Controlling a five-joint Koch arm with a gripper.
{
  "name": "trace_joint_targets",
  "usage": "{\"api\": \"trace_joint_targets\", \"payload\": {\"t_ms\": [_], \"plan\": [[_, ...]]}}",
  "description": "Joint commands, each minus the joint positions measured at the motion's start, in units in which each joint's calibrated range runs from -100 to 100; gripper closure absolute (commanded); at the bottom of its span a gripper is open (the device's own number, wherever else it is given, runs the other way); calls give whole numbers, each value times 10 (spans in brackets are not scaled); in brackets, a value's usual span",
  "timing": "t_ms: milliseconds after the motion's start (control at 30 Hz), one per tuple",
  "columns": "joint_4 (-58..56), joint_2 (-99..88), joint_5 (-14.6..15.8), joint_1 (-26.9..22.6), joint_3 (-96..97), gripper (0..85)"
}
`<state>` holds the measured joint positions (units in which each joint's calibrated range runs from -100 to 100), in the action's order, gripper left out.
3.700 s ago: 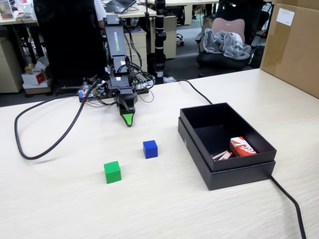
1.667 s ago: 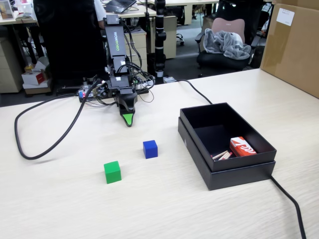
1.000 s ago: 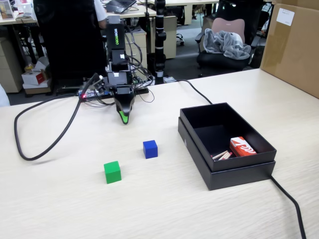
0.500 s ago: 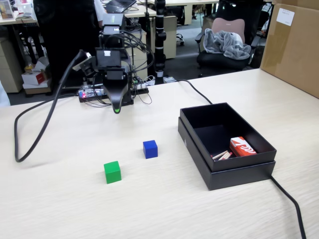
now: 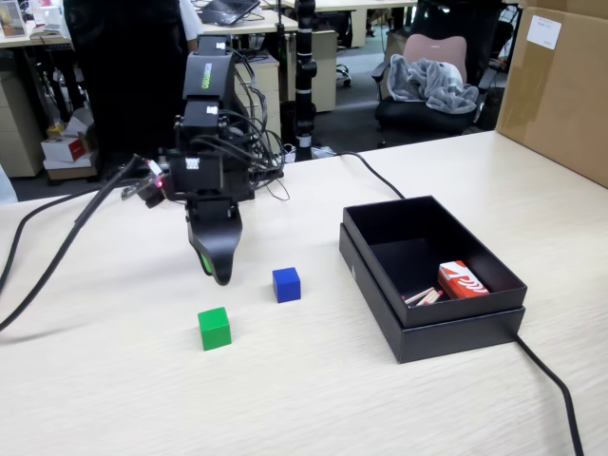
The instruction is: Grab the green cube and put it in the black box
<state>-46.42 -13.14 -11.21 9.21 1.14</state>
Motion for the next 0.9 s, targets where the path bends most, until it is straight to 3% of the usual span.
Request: {"api": "trace_joint_targets", "payload": {"t_ms": [0, 567, 867], "plan": [[-2, 17, -2, 0, -64, 378], [-2, 219, -2, 6, -202, 382], [-2, 247, -1, 5, -210, 439]]}}
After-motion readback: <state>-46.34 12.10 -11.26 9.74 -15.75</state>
